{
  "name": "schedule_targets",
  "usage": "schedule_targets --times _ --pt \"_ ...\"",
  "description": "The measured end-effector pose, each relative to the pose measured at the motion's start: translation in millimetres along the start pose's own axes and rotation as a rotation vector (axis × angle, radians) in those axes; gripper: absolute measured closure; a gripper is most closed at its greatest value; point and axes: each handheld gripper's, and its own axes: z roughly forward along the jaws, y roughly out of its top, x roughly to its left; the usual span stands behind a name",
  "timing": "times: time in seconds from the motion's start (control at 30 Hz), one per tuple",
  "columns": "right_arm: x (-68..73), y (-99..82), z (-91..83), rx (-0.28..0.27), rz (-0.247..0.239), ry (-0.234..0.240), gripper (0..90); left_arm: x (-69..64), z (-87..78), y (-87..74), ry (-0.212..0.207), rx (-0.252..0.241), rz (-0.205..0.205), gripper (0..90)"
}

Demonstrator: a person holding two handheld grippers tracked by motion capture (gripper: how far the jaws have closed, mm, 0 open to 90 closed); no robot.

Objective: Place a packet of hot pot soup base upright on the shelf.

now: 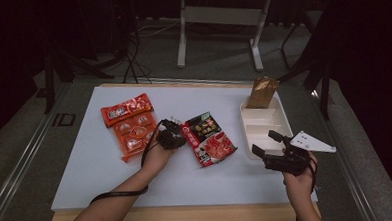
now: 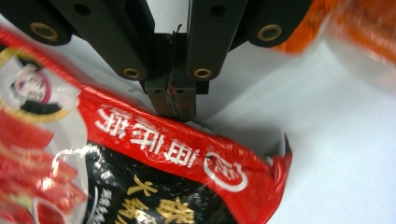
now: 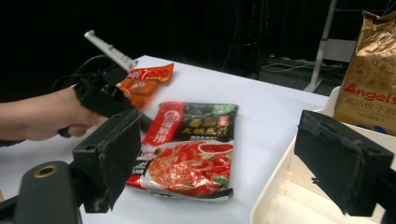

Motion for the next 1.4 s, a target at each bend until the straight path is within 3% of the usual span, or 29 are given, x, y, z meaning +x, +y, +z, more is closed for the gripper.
schedule_targets --times 0.17,0.5,0.73,0.93,1.03,1.13,1.4 --pt "0.4 -0.4 0.2 0.002 0.001 0.009 14.5 -0.1 11.9 14.9 0.023 0.020 0.013 89.6" --pt "1.8 -2.0 2.8 0.023 -0.006 0.013 15.8 -2.0 27.1 29.6 0.016 0.029 0.020 89.7" --pt "1.4 -3.1 3.7 0.030 -0.009 0.015 15.8 -4.9 32.9 35.4 0.021 0.038 0.049 89.6" --pt "0.1 -3.5 4.1 0.035 -0.007 0.019 15.8 -2.1 17.6 39.5 0.016 0.000 0.042 89.5" --pt "0.3 -4.0 5.2 0.044 -0.017 0.021 15.8 -0.8 3.3 42.1 -0.019 -0.050 0.029 89.3" --pt "1.6 -3.7 6.8 0.048 -0.027 0.034 17.7 -0.8 -7.9 45.3 -0.056 -0.086 0.044 89.0" --pt "6.2 -3.7 9.6 0.050 -0.053 0.058 17.6 0.4 -21.1 52.1 -0.054 -0.125 0.043 80.4"
